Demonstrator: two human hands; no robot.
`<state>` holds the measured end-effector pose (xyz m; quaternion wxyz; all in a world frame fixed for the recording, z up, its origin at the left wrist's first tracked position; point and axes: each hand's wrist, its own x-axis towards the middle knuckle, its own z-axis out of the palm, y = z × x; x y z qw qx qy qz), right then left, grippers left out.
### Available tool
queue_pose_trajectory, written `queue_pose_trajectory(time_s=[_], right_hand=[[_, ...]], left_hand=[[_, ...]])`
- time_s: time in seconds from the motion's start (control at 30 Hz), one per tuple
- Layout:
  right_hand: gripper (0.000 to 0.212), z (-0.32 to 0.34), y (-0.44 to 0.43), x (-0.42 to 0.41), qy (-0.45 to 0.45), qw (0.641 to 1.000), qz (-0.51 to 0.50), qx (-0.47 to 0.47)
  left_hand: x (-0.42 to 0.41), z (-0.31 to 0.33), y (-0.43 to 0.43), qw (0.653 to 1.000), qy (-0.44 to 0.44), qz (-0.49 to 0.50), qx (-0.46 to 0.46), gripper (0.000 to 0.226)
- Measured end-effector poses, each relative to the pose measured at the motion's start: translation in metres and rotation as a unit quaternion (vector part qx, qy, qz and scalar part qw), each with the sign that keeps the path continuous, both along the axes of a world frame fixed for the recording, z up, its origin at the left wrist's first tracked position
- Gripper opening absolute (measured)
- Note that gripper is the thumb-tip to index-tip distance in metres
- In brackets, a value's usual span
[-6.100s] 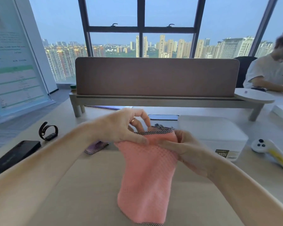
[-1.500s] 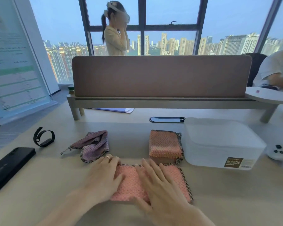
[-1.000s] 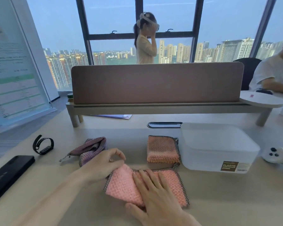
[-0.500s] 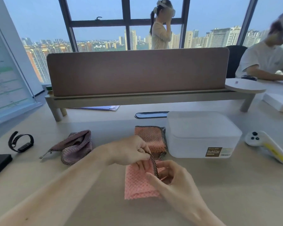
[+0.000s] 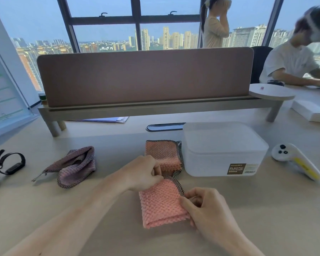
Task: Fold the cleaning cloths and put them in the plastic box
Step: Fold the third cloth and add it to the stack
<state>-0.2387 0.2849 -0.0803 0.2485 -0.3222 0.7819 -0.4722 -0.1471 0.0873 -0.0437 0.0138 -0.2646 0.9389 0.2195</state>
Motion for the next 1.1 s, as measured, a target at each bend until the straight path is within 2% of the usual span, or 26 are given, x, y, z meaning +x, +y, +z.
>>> queue_pose_trajectory(time_s=[0.23,0.3,0.4,0.47,0.6,0.67,0.73,0.83,0.9,0.97,1.03,1.1], right_hand=[[0.019,-0.001,0.001,-0.004,0.126,0.992,0.005,0.026],[0.018,-0.003,0.002,-0.003,0.152,0.988,0.013,0.036],[0.01,-0.006,0.005,-0.001,0.176,0.983,0.02,0.053],[0.015,-0.007,0.008,0.0,0.205,0.976,0.016,0.073],[0.029,-0.004,0.012,0.002,0.306,0.943,0.032,0.125],[0.034,-0.003,0.009,0.003,0.395,0.915,0.039,0.075],[0.046,-0.005,0.0,0.005,0.431,0.897,0.09,0.038],[0.068,-0.023,-0.01,0.004,0.42,0.886,0.183,0.074],[0.082,-0.034,-0.011,0.001,0.404,0.885,0.205,0.111],[0.093,-0.036,-0.011,-0.002,0.401,0.879,0.221,0.131],[0.092,-0.032,-0.01,-0.001,0.389,0.875,0.24,0.163],[0.086,-0.027,-0.008,0.001,0.4,0.868,0.237,0.171]], left_hand=[[-0.004,-0.007,0.009,0.999,0.025,0.013,-0.025,0.012],[-0.001,-0.01,0.016,0.997,0.038,0.022,-0.067,0.01],[0.011,-0.017,0.035,0.979,0.122,0.022,-0.165,0.012],[0.023,-0.029,0.051,0.965,0.159,-0.016,-0.206,0.023],[0.04,-0.058,0.069,0.981,0.074,-0.058,-0.169,0.068],[0.041,-0.063,0.069,0.985,0.041,-0.063,-0.153,0.077],[0.04,-0.063,0.067,0.986,0.004,-0.074,-0.149,0.075],[0.043,-0.056,0.06,0.99,-0.01,-0.092,-0.11,0.069],[0.051,-0.049,0.047,0.997,0.04,-0.023,-0.056,0.063],[0.057,-0.043,0.032,0.991,0.096,0.068,-0.058,0.057],[0.054,-0.03,0.021,0.991,0.052,0.1,-0.069,0.051],[0.042,-0.015,0.016,0.995,-0.006,0.103,-0.008,0.041]])
